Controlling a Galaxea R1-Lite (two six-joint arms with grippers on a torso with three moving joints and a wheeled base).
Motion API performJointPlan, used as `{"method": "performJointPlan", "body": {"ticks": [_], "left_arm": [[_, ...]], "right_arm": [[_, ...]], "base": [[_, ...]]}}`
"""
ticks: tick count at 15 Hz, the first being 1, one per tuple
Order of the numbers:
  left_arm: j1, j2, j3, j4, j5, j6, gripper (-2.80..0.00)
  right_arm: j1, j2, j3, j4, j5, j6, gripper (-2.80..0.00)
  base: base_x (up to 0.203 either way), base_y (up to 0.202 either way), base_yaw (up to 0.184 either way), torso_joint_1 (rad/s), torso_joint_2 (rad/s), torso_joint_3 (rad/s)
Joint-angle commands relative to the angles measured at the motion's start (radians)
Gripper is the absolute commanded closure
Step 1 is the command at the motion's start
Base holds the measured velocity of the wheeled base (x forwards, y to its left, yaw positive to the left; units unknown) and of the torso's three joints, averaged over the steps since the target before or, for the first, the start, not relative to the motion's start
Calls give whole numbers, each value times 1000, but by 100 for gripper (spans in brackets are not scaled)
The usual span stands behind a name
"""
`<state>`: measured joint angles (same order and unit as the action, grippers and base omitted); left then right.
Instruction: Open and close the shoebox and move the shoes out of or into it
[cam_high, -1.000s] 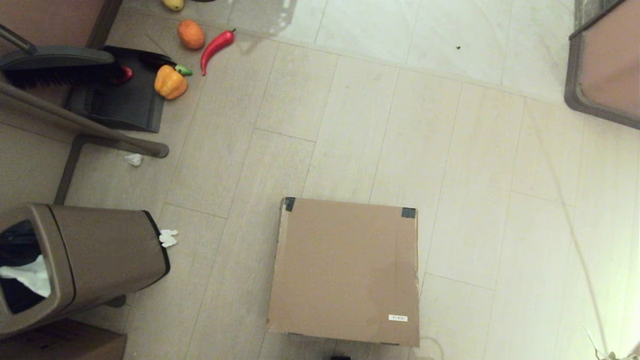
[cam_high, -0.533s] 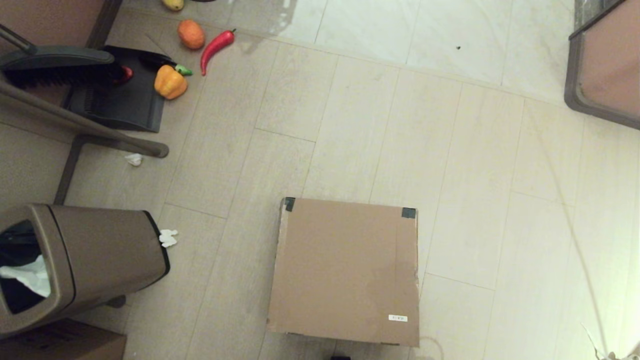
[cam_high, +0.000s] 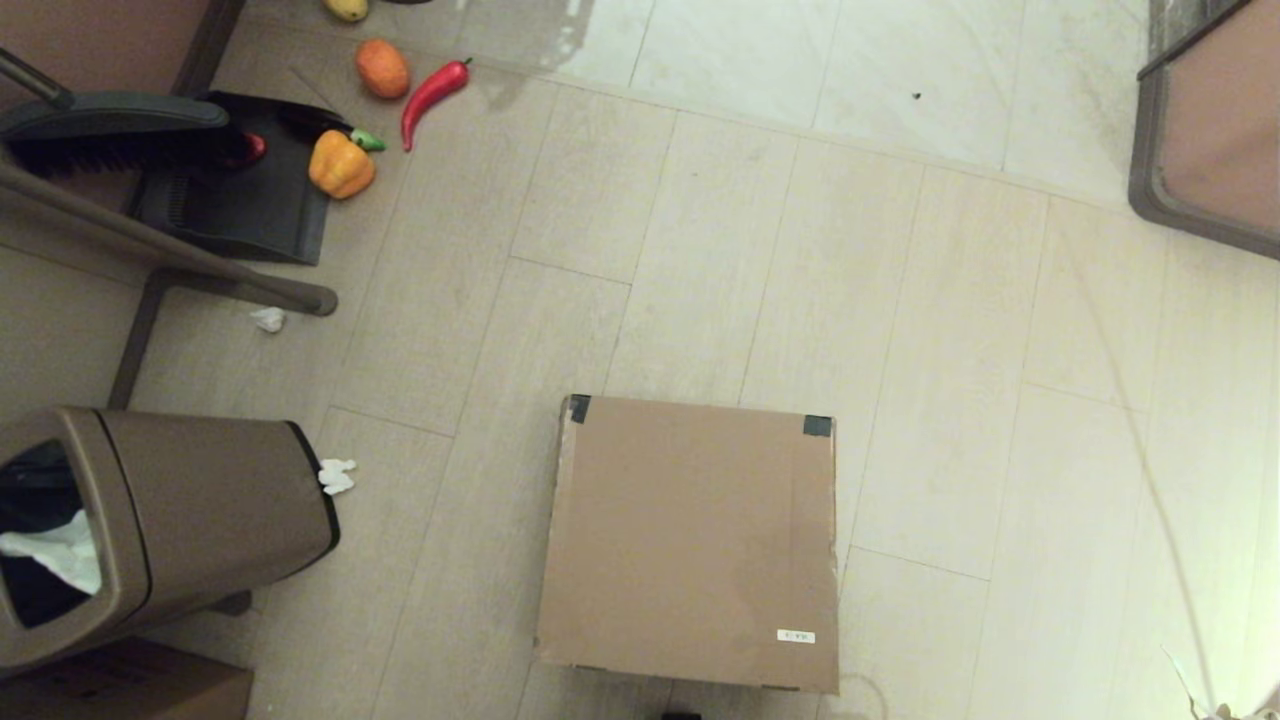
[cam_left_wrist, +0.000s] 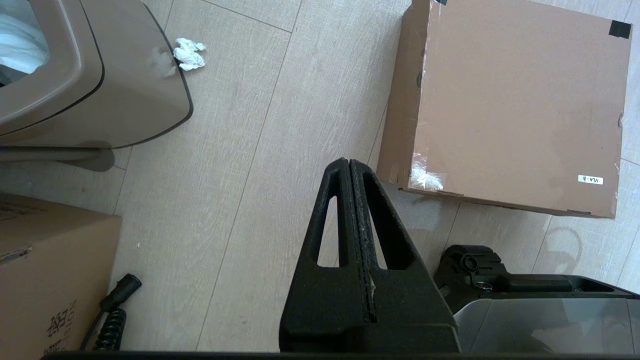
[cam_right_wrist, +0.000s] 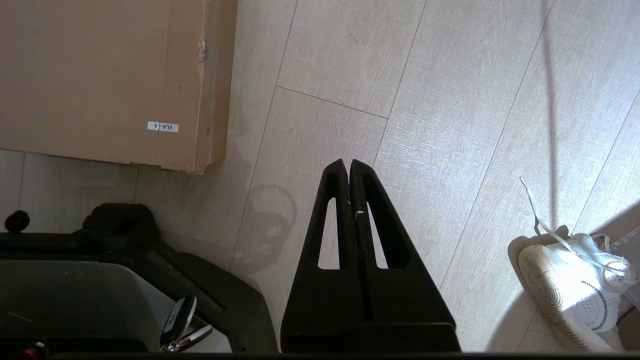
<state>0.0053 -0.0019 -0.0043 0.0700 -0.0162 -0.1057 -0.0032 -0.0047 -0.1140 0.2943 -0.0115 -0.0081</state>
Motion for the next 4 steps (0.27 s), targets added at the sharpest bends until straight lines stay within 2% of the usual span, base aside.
{"method": "performJointPlan", "body": {"ticks": [1,4], "left_arm": [[1,2,0,1,0,-2,0],[1,2,0,1,1,-3,0]], "right_arm": [[0,5,1,2,0,-3,0],[0,5,1,2,2,-4,0]], "base": [[0,0,0,0,0,0],[0,0,0,0,0,0]]}}
